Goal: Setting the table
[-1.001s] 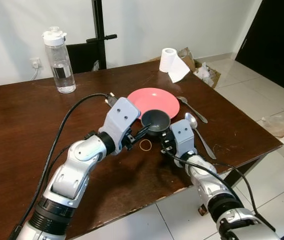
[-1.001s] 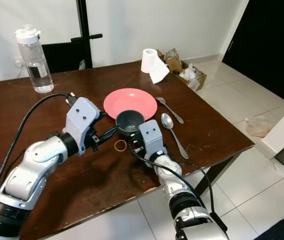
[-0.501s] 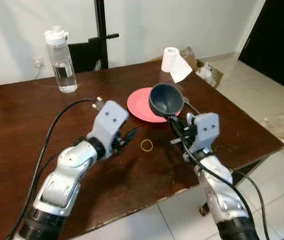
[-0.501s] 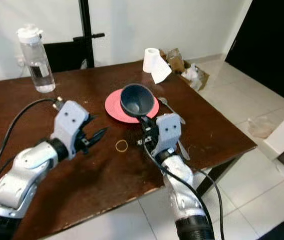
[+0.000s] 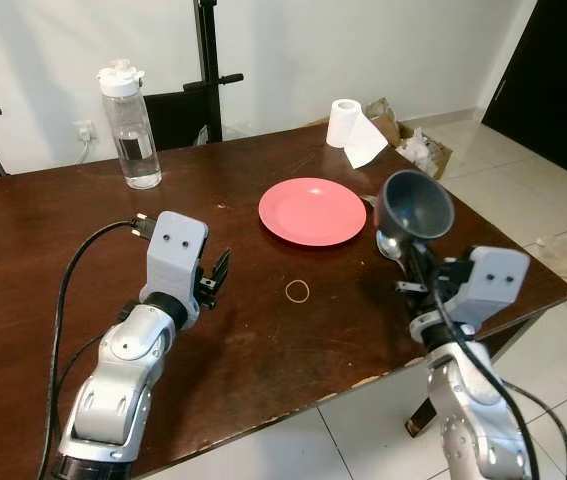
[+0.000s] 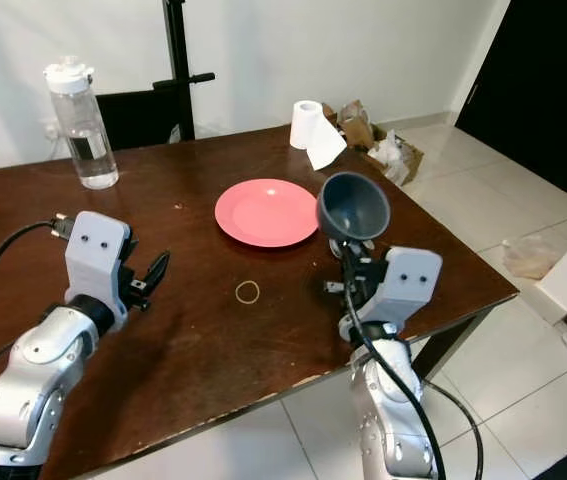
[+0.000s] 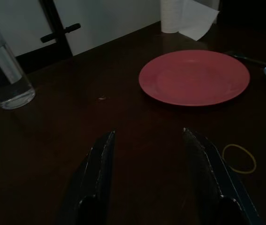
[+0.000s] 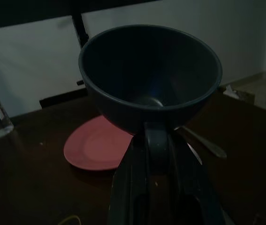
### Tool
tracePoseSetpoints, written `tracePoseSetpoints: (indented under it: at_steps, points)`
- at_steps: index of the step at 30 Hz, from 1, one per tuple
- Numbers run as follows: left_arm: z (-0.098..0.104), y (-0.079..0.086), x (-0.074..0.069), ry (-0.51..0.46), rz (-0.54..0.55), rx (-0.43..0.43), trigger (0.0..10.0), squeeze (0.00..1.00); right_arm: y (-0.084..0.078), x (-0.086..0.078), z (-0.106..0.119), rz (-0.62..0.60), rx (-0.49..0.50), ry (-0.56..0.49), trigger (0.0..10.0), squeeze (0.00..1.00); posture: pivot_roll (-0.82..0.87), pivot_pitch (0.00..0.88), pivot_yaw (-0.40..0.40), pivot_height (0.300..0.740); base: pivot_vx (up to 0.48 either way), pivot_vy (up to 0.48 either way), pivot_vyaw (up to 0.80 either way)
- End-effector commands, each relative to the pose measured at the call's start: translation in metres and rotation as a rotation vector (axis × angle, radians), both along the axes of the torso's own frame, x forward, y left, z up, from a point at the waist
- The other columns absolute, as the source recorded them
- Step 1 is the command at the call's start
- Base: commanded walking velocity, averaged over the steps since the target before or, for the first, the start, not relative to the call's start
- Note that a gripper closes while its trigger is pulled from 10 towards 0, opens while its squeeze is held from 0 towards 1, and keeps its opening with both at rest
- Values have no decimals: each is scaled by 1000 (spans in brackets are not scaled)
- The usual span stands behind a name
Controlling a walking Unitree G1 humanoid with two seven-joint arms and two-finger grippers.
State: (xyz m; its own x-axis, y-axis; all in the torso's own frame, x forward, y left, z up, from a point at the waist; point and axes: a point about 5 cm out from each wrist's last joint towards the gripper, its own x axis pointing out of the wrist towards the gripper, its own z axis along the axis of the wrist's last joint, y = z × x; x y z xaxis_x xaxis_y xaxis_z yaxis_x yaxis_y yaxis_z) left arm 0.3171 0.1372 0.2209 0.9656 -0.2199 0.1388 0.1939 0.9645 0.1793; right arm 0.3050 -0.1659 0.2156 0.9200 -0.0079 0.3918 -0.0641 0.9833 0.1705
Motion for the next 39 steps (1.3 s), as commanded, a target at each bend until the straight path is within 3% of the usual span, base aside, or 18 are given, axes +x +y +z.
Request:
tracePoseSetpoints:
  at_steps: [1,11,20,26,39]
  points:
    - [-4,1,-3,18,16,4,10000,0,0,-3,7,5,12,-13,10000,0,90,73,79,740,0,0,0]
    - [-13,12,-8,62,84,-12,10000,0,8,-6,15,33,63,-7,10000,0,121,57,71,740,0,0,0]
    - [-13,5,-11,52,78,-21,10000,0,8,-9,6,32,80,42,10000,0,112,63,69,740,0,0,0]
    - [-7,2,-2,23,55,5,10000,0,14,-7,7,36,84,38,10000,0,70,63,95,740,0,0,0]
    - [-9,-11,-2,22,5,-3,10000,0,15,-9,1,31,93,73,10000,0,59,77,90,740,0,0,0]
